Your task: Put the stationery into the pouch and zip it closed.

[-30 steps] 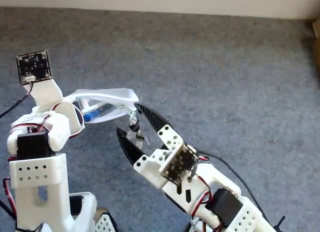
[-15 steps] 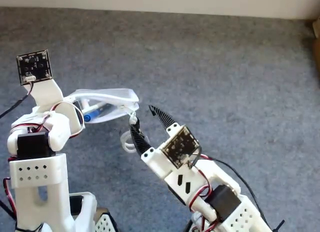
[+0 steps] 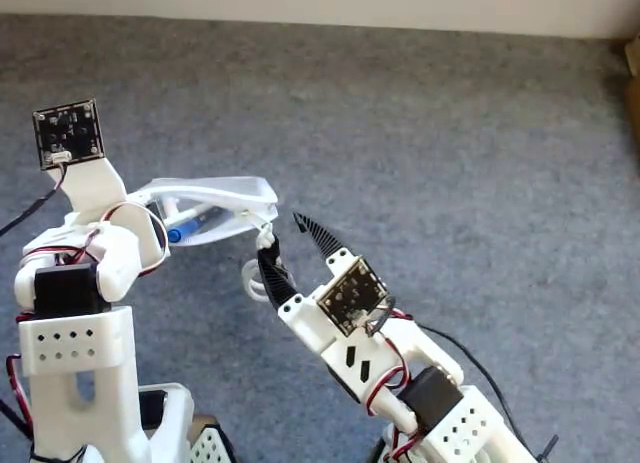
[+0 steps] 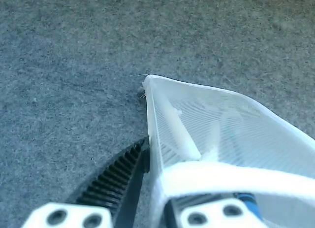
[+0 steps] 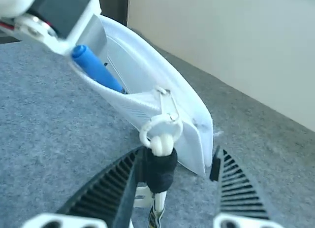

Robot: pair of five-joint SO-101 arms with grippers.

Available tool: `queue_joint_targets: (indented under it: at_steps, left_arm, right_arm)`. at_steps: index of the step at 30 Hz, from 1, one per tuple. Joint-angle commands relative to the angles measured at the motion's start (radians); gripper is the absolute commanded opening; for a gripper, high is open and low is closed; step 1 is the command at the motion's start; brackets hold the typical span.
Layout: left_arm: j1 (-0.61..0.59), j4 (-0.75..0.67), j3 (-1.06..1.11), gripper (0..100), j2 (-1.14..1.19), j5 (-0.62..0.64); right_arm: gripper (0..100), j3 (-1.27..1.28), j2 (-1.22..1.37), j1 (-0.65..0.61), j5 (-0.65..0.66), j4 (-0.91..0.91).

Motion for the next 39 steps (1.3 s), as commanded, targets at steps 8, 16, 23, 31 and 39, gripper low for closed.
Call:
queue_joint_targets:
  at_steps: [8, 16, 23, 31, 39]
  left_arm:
    - [0.012, -0.028, -0.01, 1, -0.024, -0.009]
    - [0.012, -0.028, -0.01, 1, -0.024, -0.009]
    - [0.012, -0.028, -0.01, 1, -0.024, -0.009]
    - [0.012, -0.026, -0.01, 1, -0.024, -0.009]
    - [0.012, -0.025, -0.01, 1, -0.024, -0.009]
  right_arm:
    - [20.2, 0.067, -0.008, -0.005, -0.006, -0.143]
    - [20.2, 0.102, -0.008, -0.062, -0.005, -0.171]
    - [20.1, 0.102, -0.008, -0.062, -0.005, -0.171]
    - [11.7, 0.101, -0.01, -0.067, -0.005, -0.173]
    - [11.5, 0.101, -0.01, -0.067, -0.011, -0.173]
